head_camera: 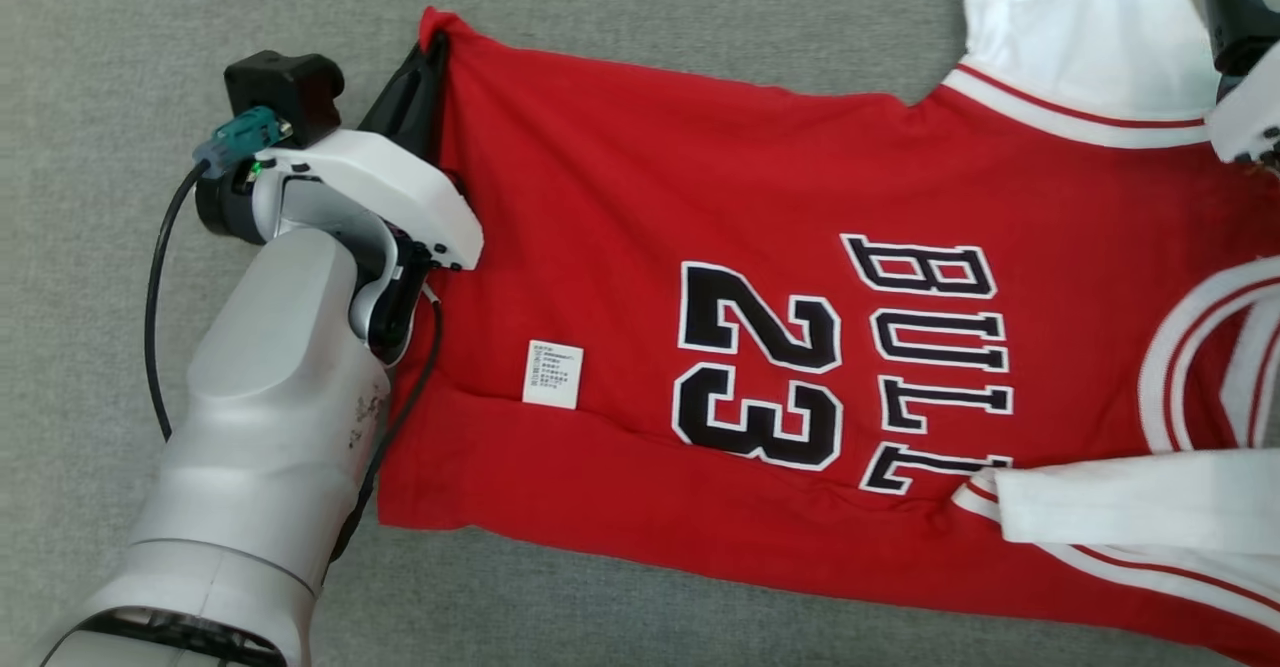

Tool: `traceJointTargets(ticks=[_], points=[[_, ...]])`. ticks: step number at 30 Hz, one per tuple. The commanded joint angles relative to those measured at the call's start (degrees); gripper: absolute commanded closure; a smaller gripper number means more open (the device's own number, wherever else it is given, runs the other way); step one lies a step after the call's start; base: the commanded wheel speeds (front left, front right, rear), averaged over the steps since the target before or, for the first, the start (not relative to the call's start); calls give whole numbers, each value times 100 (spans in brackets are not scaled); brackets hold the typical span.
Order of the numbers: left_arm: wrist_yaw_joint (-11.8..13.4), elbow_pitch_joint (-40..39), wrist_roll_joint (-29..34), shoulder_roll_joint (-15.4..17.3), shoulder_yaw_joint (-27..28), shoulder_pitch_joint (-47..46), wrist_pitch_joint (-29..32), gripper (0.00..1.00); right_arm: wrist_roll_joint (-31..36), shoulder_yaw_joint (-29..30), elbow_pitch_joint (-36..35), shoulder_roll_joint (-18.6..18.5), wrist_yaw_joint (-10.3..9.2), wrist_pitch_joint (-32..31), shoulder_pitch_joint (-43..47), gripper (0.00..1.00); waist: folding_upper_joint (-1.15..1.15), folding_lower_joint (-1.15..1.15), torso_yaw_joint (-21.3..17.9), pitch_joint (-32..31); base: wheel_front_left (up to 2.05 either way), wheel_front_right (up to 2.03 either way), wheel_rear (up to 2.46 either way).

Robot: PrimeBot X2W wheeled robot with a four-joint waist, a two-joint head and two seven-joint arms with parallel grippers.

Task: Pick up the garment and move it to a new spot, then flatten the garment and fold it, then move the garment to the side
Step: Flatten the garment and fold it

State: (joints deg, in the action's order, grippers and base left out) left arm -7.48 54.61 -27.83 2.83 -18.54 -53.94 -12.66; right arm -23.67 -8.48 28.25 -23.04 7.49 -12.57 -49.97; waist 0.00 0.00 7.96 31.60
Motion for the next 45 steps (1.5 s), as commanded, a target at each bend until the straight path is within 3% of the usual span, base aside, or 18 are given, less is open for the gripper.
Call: traceJointTargets(ticks=[1, 11, 12, 13, 14, 15, 23, 31, 39, 45], points=[[14, 34, -21, 55, -6, -40, -21, 100, -3, -21, 48, -55, 0, -35, -52, 0, 0, 0, 91, 77, 0, 0, 0], [5, -110, -349, 18, -594, 70, -66, 100, -386, -1104, 1413, -216, 0, -910, -1045, 0, 0, 0, 234, 100, 0, 0, 0], [5, -123, -389, 15, -643, 83, -73, 100, -477, -1187, 1490, -222, 0, -970, -1087, 22, 0, 0, 239, 92, 0, 0, 0], [4, -131, -414, 14, -684, 95, -79, 100, -533, -1260, 1534, -243, 0, -980, -1108, 60, 0, 0, 243, 80, 0, 0, 0], [4, -135, -446, 16, -720, 109, -85, 100, -627, -1319, 1595, -258, 0, -968, -1123, 89, 0, 0, 245, 62, 0, 0, 0], [4, -141, -472, 17, -748, 129, -89, 100, -749, -1378, 1628, -238, 0, -973, -1120, 100, 0, 0, 244, 39, 0, 0, 0], [6, -317, -497, 138, -716, 264, -219, 100, -1458, -1556, 1437, -353, 0, -38, -948, 100, 0, 0, 135, -170, 0, 0, 0], [143, -1007, -452, 415, -515, 798, -255, 100, -2100, -1538, 751, -650, 0, 808, -383, 100, 0, 0, -41, -661, 0, 0, 0], [314, -2019, -679, 743, -309, 1678, -86, 100, -2642, -1412, -270, -827, 0, 1149, 785, 100, 0, 0, -234, -1152, 0, 0, 0], [490, -2827, -917, 978, -266, 2591, 316, 100, -2929, -1285, -1128, -686, 0, 1238, 2125, 100, 0, 0, -415, -1411, 0, 0, 0]])
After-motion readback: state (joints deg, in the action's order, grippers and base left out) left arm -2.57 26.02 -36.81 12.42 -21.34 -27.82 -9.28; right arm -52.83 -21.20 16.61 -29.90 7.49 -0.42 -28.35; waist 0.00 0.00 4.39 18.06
